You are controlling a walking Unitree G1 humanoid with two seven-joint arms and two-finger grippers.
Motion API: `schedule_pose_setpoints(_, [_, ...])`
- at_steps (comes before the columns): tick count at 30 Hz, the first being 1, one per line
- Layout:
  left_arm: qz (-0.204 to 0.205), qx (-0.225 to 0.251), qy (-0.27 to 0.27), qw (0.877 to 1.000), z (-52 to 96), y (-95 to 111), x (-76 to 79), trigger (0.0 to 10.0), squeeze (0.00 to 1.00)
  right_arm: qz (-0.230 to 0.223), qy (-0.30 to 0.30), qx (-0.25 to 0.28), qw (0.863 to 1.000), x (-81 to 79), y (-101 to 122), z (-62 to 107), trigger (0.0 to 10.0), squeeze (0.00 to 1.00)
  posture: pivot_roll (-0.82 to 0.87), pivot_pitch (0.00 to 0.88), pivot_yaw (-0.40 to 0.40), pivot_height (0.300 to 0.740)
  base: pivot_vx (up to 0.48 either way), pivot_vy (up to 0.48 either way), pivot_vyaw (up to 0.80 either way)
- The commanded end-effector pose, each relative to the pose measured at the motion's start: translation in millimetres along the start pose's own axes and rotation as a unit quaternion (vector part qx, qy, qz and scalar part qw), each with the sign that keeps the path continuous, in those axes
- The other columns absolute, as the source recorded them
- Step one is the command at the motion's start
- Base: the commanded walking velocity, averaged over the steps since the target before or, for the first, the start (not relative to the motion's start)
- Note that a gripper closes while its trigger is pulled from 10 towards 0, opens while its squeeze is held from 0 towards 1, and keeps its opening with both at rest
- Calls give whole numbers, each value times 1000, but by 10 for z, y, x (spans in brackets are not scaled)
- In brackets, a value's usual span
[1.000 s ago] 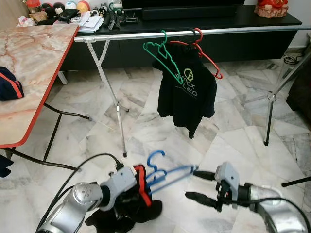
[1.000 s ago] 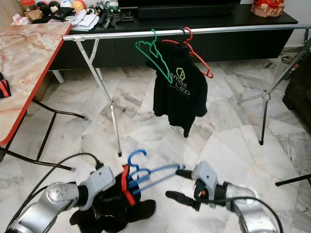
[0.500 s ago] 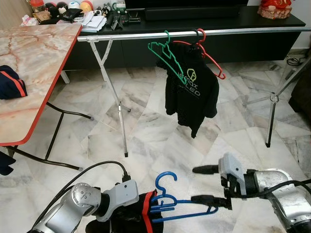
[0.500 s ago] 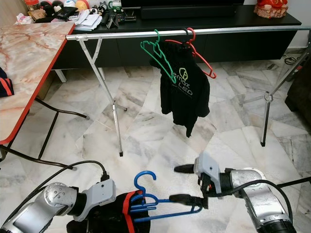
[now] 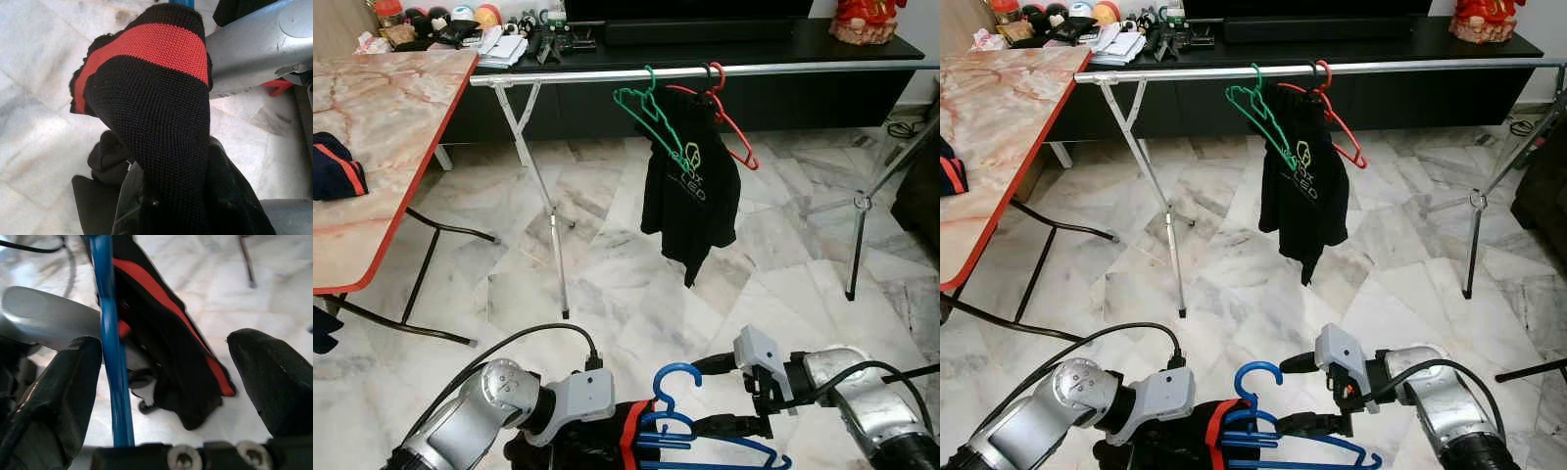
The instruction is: Hang hanger
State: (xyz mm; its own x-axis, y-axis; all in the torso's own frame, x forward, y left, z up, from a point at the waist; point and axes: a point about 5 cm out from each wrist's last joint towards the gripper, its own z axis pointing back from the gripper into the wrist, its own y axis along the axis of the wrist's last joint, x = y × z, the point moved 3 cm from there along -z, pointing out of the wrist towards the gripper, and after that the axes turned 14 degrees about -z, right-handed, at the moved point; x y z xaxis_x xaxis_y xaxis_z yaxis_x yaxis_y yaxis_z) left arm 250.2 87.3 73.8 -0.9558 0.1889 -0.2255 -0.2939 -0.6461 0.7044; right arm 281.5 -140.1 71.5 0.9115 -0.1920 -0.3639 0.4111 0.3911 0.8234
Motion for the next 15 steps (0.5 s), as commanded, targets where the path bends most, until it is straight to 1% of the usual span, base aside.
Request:
schedule_pose_setpoints(1, [-19,4,-13,1000,-23,64,20,10000,0,0,17,-11,1000,-22,-28,-18,10000,0,-25,146,-10,740,0,0,0])
schedule_pose_setpoints(3, [-21,2,-13,1000,-30,59,16,10000,0,-1,21,-12,1000,-26,-34,-26,10000,0,-25,145,-10,740,0,0,0])
schedule_pose_setpoints(4, [-21,-2,-11,1000,-46,54,0,10000,0,-9,38,-17,999,-65,-54,-32,10000,0,-26,146,-11,740,0,0,0])
schedule_pose_setpoints(7, [-20,-3,-10,1000,-55,52,-9,10000,0,-12,53,-15,998,-105,-59,-25,10000,0,-29,146,-11,740,0,0,0])
schedule_pose_setpoints(11, [-21,-2,-9,1000,-67,63,-24,10000,0,-5,35,-30,999,-70,-128,-53,10000,0,-33,146,-12,740,0,0,0])
schedule_pose_setpoints(12, [-22,-1,-5,1000,-73,72,-41,10000,0,2,29,-50,998,-62,-198,-80,10000,0,-31,149,-12,740,0,0,0])
schedule_pose_setpoints(15, [-23,-2,-3,1000,-78,82,-57,10000,0,11,12,-67,998,-23,-265,-114,10000,0,-27,149,-12,740,0,0,0])
